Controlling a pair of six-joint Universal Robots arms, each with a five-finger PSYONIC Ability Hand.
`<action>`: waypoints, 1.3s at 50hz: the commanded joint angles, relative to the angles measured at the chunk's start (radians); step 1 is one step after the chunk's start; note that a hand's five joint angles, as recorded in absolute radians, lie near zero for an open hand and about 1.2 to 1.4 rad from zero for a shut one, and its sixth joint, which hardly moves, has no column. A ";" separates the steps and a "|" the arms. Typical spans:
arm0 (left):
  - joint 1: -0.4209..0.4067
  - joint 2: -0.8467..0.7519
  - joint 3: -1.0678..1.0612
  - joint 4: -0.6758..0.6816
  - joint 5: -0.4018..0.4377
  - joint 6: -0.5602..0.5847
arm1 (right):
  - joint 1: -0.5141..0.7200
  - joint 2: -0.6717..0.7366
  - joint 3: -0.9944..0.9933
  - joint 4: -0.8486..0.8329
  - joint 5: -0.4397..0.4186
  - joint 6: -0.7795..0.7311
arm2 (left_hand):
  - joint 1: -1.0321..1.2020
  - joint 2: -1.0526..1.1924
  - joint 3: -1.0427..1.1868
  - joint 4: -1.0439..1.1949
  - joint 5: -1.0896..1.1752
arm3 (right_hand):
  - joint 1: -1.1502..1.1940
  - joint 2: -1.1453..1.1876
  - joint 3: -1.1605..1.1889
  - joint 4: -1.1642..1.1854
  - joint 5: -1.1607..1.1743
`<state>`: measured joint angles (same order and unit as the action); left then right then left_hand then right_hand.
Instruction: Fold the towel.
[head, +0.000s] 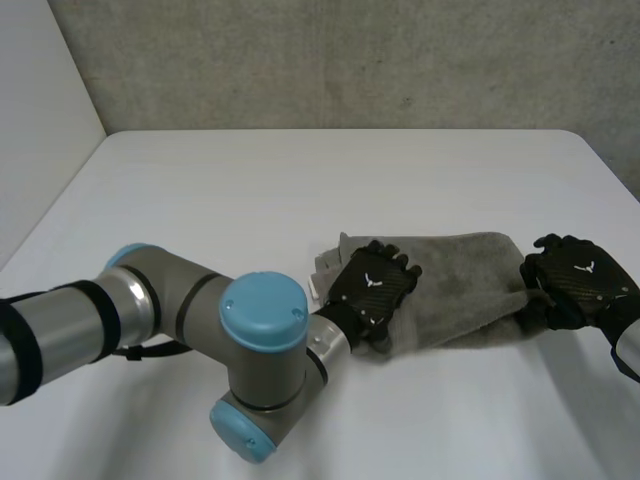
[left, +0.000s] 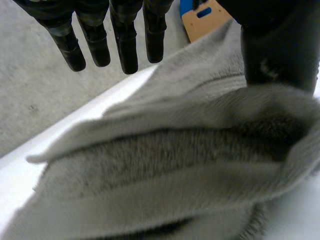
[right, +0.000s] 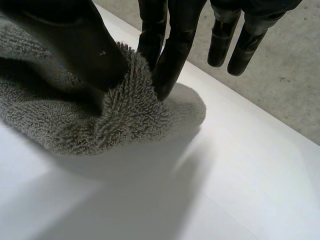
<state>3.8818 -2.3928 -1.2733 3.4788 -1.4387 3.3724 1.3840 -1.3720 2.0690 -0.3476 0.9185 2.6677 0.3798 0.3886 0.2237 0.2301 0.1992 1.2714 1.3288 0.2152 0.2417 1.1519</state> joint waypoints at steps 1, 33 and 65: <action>-0.010 -0.045 0.011 0.000 -0.003 0.001 | -0.006 -0.006 -0.006 0.009 0.003 0.000 | -0.017 -0.025 -0.049 -0.056 -0.010 | 0.125 0.067 -0.041 -0.067 0.070; 0.208 0.331 -0.136 -0.009 -0.014 -0.001 | 0.490 0.074 -0.300 0.087 0.022 -0.035 | -0.046 -0.055 -0.049 -0.056 -0.040 | 0.125 0.067 -0.041 -0.067 0.070; 0.295 0.339 -0.193 0.008 -0.055 -0.068 | 0.754 0.366 -0.495 0.064 0.152 -0.009 | -0.046 -0.055 -0.049 -0.056 -0.040 | -1.092 -1.150 -0.041 -0.067 -1.147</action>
<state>4.1776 -2.0498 -1.4674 3.4814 -1.4928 3.3039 2.1379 -1.0005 1.5820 -0.2901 1.0350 2.6037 0.3798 0.3785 0.2237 0.2301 0.1718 1.1056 1.1666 0.2152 0.2417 0.9803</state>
